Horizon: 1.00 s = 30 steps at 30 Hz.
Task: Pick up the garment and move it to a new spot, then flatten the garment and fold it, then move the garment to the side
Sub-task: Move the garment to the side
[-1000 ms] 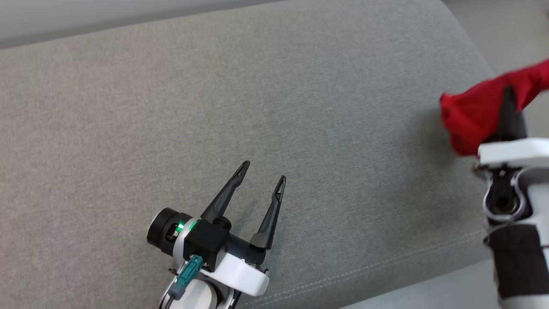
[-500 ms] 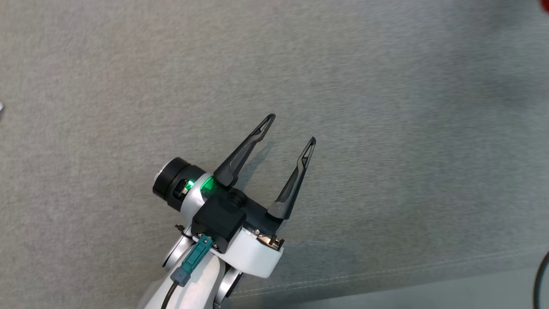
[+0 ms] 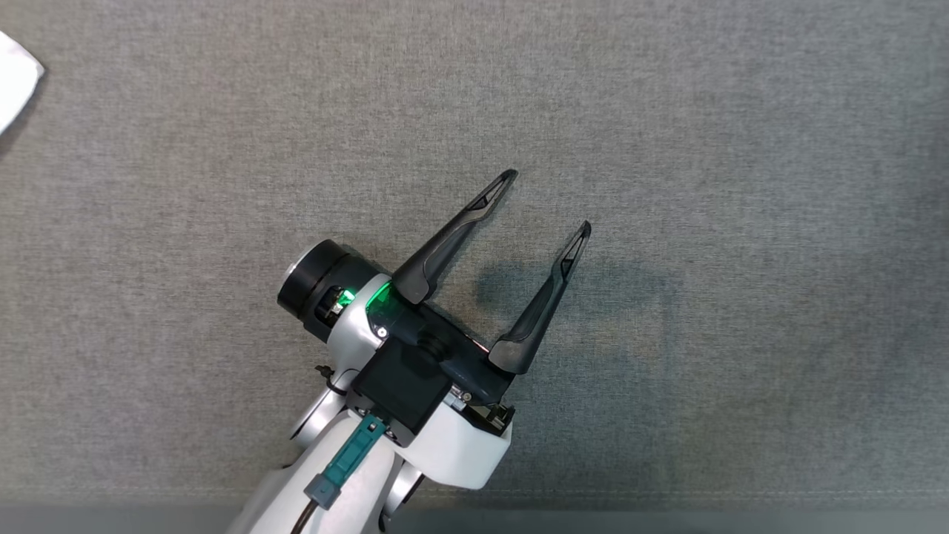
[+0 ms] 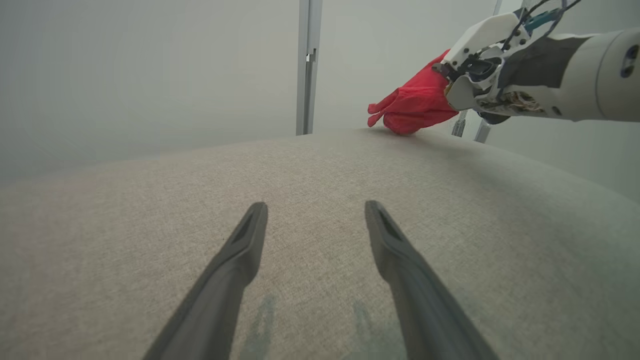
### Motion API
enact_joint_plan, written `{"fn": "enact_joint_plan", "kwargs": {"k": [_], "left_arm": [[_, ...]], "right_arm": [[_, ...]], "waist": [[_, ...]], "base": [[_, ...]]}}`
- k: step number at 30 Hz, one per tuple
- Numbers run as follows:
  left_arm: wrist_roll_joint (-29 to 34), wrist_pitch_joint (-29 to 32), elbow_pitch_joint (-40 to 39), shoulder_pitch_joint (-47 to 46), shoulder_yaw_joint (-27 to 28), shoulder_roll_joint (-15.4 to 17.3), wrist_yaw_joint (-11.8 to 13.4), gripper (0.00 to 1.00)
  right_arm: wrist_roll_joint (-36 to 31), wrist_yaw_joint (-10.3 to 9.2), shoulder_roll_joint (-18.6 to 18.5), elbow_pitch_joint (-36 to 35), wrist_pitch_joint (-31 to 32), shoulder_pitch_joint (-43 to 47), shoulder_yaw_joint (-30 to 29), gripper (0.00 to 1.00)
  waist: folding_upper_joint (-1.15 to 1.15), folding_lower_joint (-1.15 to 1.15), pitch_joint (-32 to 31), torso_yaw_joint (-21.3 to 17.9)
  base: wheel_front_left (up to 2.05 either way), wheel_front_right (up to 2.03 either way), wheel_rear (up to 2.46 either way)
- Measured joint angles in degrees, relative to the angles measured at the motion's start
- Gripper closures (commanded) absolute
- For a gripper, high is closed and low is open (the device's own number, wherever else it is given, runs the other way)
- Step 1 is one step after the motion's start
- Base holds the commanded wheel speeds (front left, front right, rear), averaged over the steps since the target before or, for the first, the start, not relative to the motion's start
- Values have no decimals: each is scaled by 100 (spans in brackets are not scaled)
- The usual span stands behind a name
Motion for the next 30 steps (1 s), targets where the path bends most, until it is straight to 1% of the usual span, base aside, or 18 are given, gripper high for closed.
{"fn": "enact_joint_plan", "kwargs": {"k": [4,12,19,20,21,22,23,24,26,27,30], "left_arm": [[1,8,-24,-24,-14,82,0,0],[0,58,-54,-141,-15,120,1,0],[-1,67,-68,-145,-41,132,5,0],[-1,67,-67,-147,-45,132,5,0],[-2,67,-63,-148,-51,131,5,0],[-3,67,-53,-149,-57,131,5,0],[-4,66,-34,-149,-60,131,7,0],[-11,66,-4,-149,-62,131,7,0],[-16,66,54,-149,-62,131,9,0],[-16,66,54,-149,-62,131,9,0],[-77,65,185,-148,-59,131,26,0]], "right_arm": [[-116,0,104,331,0,264,-214,100],[-457,0,56,866,0,592,-762,100],[-1011,0,1,1094,0,627,-1173,100],[-1101,0,5,1163,0,628,-1249,96],[-1201,0,3,1238,0,630,-1312,65],[-1321,0,2,1302,0,632,-1391,47],[-1459,0,0,1358,0,649,-1480,7],[-1583,1,-8,1424,0,681,-1571,0],[-1860,1,-34,1579,0,769,-1782,0],[-1860,1,-34,1579,0,769,-1782,0],[-2290,1,-142,1793,0,970,-2098,0]], "waist": [[0,0,109,-134],[0,0,67,-541],[0,0,55,-624],[0,0,50,-618],[0,0,40,-611],[0,0,27,-603],[0,0,6,-597],[0,0,-23,-592],[0,0,-97,-582],[0,0,-97,-582],[0,0,-254,-571]], "base": [[0,0,0],[0,0,0],[0,0,0],[0,0,0],[0,0,0],[0,0,0],[0,0,0],[0,0,0],[0,0,0],[0,0,0],[0,0,0]]}}
